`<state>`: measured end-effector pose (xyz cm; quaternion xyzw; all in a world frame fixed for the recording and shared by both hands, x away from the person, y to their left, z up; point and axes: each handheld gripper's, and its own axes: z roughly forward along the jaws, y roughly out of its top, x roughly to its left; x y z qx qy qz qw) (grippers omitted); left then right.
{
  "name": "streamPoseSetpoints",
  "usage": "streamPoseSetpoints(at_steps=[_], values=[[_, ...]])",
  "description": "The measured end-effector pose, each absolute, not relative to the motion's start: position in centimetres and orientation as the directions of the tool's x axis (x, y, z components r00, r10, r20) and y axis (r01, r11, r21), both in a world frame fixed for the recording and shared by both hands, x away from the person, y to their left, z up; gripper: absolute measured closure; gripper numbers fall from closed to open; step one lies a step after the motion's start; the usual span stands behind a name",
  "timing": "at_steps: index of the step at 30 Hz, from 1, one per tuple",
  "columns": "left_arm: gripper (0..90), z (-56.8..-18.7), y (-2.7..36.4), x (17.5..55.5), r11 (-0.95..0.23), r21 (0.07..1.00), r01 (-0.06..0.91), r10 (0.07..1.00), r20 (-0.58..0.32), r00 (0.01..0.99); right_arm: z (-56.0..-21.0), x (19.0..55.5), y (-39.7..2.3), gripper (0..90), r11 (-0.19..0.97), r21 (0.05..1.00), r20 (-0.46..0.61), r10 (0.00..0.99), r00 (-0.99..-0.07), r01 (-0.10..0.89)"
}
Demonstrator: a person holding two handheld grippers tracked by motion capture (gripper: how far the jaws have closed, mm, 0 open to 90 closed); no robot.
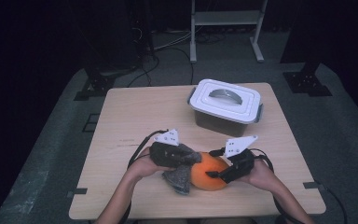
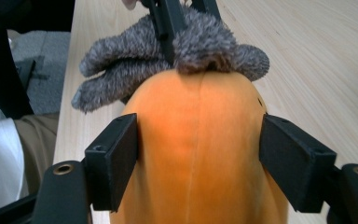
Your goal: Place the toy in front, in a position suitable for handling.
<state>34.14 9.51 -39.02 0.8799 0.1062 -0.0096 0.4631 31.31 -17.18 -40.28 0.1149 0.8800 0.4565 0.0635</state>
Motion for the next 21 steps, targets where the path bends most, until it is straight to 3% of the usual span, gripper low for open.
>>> streamPoseSetpoints(at_steps=[4,6,9,21], values=[[73.9,-39.4,9.6,34.0,-0.545,0.814,0.202,0.171,-0.127,0.977,-41.2,31.6,-17.0,36.0,0.554,0.816,0.024,0.254,-0.967,0.166],[74.2,-39.4,9.8,33.9,-0.543,0.814,0.204,0.175,-0.128,0.976,-41.3,31.4,-16.9,49.6,0.565,0.813,0.000,0.244,-0.970,0.142],[74.3,-39.1,10.1,33.8,-0.543,0.816,0.198,0.179,-0.119,0.977,-40.8,31.1,-16.7,59.0,0.576,0.812,-0.047,0.225,-0.973,0.094],[74.7,-36.7,11.7,33.8,-0.513,0.841,0.174,0.175,-0.096,0.980,-40.5,32.6,-14.4,61.8,0.491,0.870,-0.055,0.152,-0.987,0.027]])
